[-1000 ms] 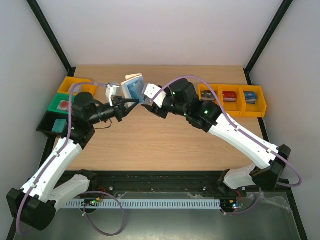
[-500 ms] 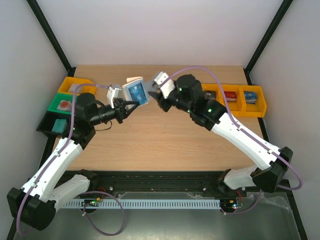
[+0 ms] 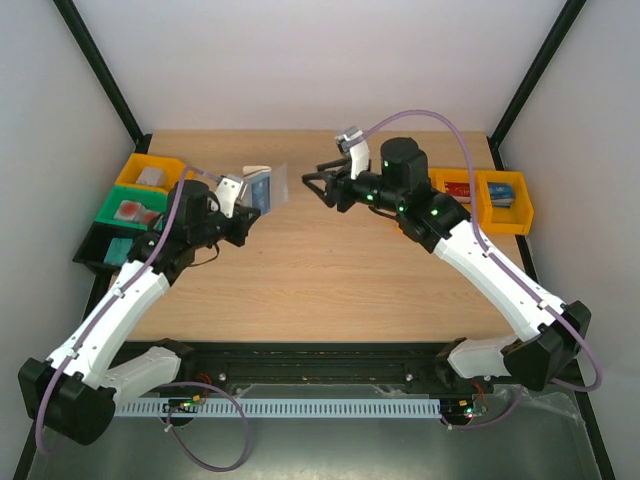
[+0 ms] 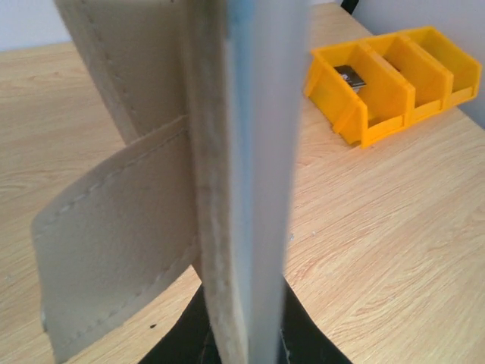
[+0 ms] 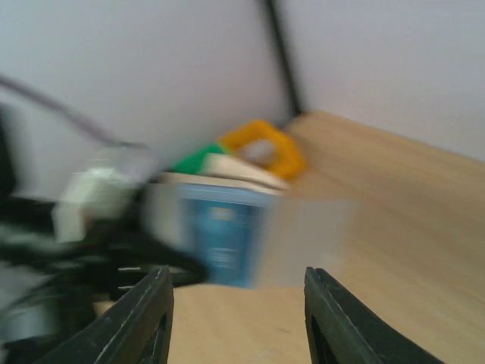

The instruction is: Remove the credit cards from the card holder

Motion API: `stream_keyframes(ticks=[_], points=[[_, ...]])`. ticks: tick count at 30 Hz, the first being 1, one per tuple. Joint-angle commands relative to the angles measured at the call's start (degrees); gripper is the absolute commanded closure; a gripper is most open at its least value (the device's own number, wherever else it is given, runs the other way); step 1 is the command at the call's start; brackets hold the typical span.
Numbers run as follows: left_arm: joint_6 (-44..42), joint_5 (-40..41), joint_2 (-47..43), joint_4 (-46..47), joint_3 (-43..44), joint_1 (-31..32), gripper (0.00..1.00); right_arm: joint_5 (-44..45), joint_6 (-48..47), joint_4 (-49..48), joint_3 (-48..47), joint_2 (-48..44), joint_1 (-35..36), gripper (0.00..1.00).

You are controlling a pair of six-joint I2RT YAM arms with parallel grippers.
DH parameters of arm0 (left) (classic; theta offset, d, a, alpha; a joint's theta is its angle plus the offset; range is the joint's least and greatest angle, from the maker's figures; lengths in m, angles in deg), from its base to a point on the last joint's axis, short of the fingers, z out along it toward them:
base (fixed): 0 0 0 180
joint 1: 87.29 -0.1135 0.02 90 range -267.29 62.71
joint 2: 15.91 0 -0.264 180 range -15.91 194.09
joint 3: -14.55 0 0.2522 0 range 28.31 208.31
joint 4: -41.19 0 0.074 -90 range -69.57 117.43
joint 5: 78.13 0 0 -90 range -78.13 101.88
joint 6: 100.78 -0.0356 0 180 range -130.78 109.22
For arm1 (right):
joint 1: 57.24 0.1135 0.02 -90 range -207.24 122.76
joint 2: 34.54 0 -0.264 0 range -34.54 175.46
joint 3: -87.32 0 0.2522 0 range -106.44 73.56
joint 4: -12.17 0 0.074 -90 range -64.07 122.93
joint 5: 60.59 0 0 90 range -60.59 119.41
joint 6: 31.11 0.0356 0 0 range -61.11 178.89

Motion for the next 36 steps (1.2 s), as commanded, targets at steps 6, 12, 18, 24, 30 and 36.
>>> stream_keyframes(ticks=[6, 12, 18, 24, 30, 36], points=[[8.6, -27.2, -7.4, 17.0, -2.3, -1.9, 0.98, -41.1, 25.4, -32.6, 6.4, 0.3, -0.9, 0.59], [12.0, -34.3, -8.7, 21.5, -3.8, -2.0, 0.98, -42.7, 26.5, -31.5, 5.5, 2.4, -1.0, 0.64], [12.9, -39.0, -8.3, 24.5, -3.4, -2.1, 0.98, -42.3, 26.4, -31.2, 5.6, 2.5, -1.0, 0.65], [10.1, -43.5, -9.0, 24.6, -3.6, -2.1, 0.98, -40.7, 23.2, -27.4, 4.5, 2.0, -1.1, 0.61], [7.0, -44.6, -10.1, 24.4, -3.9, -2.1, 0.98, -40.6, 20.8, -23.5, 2.2, 2.3, -1.1, 0.6], [10.0, -42.3, -9.3, 26.3, -3.6, -2.0, 0.98, -41.8, 19.0, -22.2, 3.4, 1.4, 0.6, 0.76]])
